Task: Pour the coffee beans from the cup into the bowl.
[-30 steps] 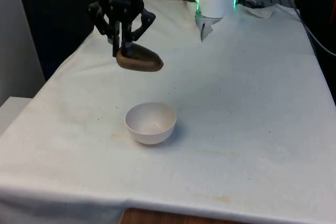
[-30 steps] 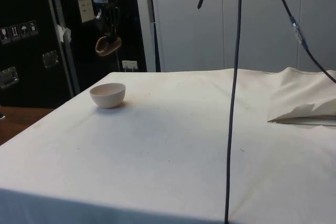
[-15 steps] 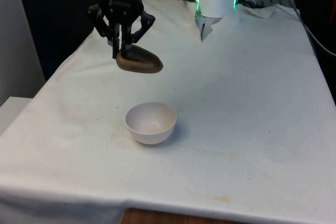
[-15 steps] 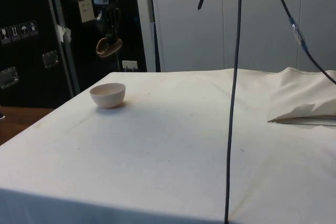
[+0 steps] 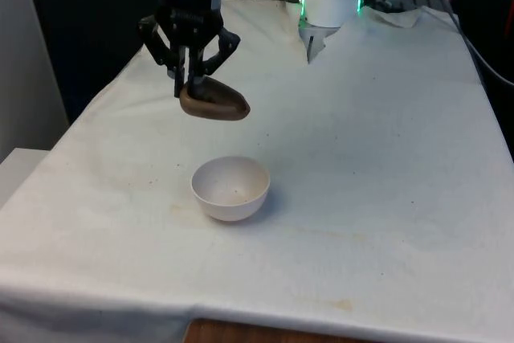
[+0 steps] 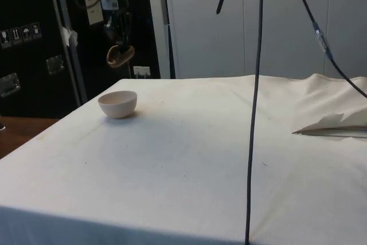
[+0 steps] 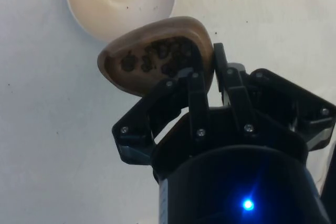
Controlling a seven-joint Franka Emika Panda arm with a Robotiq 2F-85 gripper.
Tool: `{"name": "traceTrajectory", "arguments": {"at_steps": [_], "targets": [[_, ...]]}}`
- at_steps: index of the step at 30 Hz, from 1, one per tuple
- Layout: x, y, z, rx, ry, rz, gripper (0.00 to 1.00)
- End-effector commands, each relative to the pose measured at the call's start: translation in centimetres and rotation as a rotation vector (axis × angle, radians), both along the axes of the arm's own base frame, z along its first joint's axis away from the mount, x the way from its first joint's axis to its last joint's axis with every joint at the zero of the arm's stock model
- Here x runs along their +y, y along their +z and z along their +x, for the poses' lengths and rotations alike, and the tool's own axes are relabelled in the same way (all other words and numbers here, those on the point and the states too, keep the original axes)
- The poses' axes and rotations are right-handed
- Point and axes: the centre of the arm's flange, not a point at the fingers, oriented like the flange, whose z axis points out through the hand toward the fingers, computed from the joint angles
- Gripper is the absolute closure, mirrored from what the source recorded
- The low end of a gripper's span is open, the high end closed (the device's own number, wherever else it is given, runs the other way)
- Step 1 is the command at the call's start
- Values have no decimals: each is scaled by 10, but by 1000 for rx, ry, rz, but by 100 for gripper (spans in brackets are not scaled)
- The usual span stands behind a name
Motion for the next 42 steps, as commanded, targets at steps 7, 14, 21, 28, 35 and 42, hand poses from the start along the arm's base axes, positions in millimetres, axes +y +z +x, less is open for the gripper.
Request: {"name": "traceTrajectory", "arguments": {"at_steps": [7,14,21,28,35,42], "targets": [[7,-9,4,-2,1,-42,98],[12,-12,5,2,1,-60,98],[11,-24,9,-8,-9,-108,98],[12,-31,11,-14,-14,-140,98],[12,-37,12,-17,-20,-170,98],[11,-43,12,-21,-30,-214,98]]}}
